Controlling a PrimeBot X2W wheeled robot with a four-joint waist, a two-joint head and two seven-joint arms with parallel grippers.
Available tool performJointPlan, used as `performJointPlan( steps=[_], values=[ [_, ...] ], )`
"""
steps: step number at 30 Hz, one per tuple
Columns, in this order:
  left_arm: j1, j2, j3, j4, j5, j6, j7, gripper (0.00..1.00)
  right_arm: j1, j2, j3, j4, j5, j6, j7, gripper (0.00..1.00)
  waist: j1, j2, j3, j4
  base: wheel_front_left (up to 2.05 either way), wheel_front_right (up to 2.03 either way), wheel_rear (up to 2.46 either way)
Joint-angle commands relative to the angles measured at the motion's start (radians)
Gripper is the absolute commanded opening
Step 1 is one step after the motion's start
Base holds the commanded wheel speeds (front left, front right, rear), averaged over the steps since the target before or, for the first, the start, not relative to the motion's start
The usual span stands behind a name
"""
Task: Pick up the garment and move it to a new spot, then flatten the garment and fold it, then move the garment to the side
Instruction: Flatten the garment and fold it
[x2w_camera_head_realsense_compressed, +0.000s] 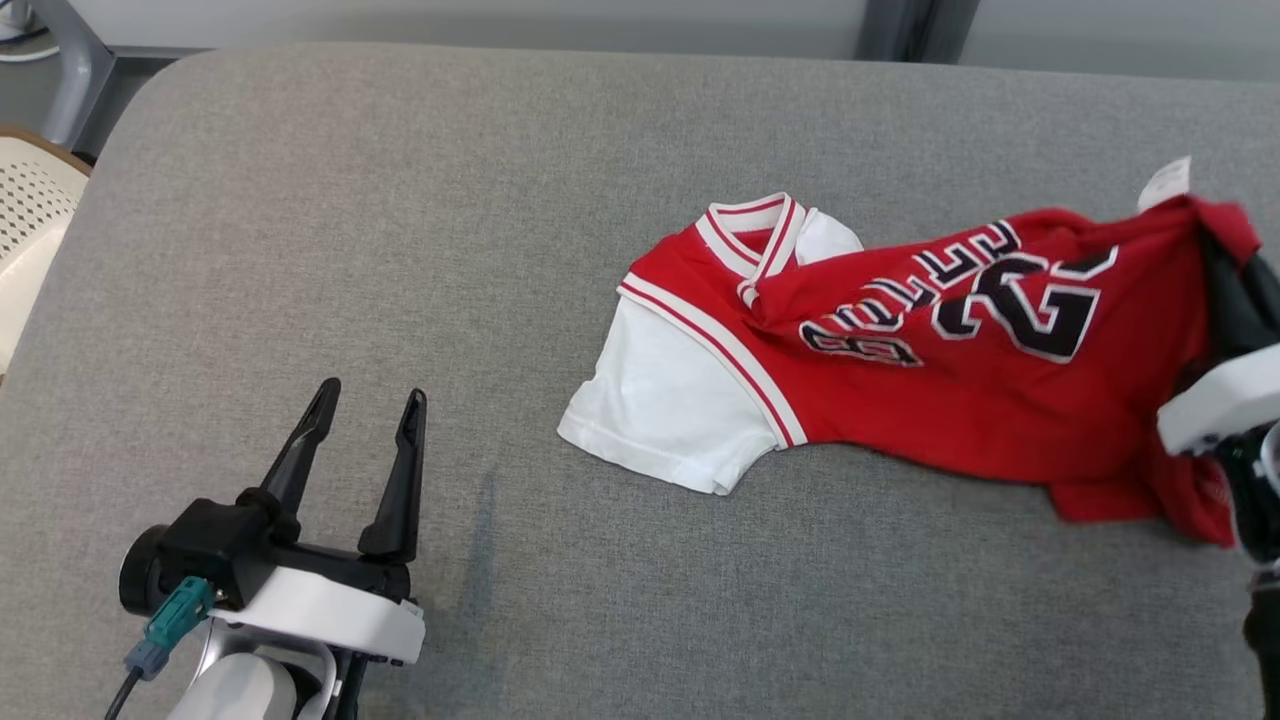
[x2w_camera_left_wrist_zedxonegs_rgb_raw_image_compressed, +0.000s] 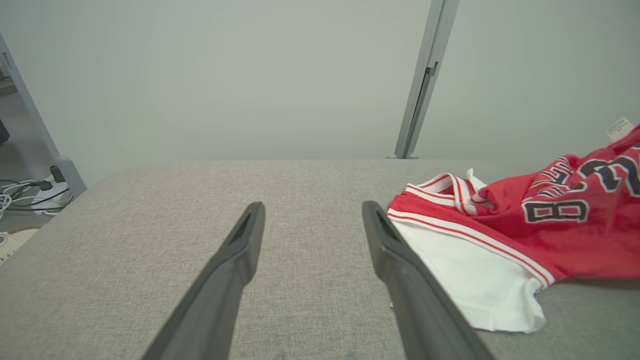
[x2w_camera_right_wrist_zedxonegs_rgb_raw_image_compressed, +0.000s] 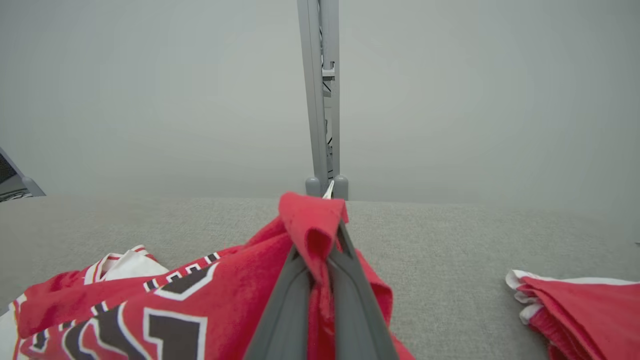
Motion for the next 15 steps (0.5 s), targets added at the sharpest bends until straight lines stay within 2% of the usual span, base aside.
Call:
performJointPlan(
  steps=[1, 7, 14, 15],
  values=[
    [-0.031, 0.002, -0.001, 0.003, 0.010, -0.010, -0.006, 1.00, -0.061, -0.035, -0.001, 0.028, 0.023, 0.000, 0.007, 0.00, 0.0000, 0.0000, 0.032, 0.000, 0.00, 0.00, 0.00],
    [-0.084, -0.017, -0.015, 0.012, 0.023, -0.028, -0.010, 1.00, -0.243, -0.131, 0.016, 0.168, 0.071, 0.000, 0.004, 0.00, 0.0000, 0.0000, 0.103, 0.033, 0.00, 0.00, 0.00],
    [-0.127, -0.038, -0.021, 0.044, 0.033, -0.055, -0.014, 1.00, -0.397, -0.172, 0.051, 0.392, 0.140, 0.000, -0.017, 0.00, 0.0000, 0.0000, 0.152, 0.057, 0.00, 0.00, 0.00],
    [-0.130, -0.042, -0.020, 0.049, 0.034, -0.055, -0.014, 1.00, -0.412, -0.175, 0.060, 0.420, 0.144, 0.000, -0.031, 0.25, 0.0000, 0.0000, 0.153, 0.058, 0.00, 0.00, 0.00]
  ],
)
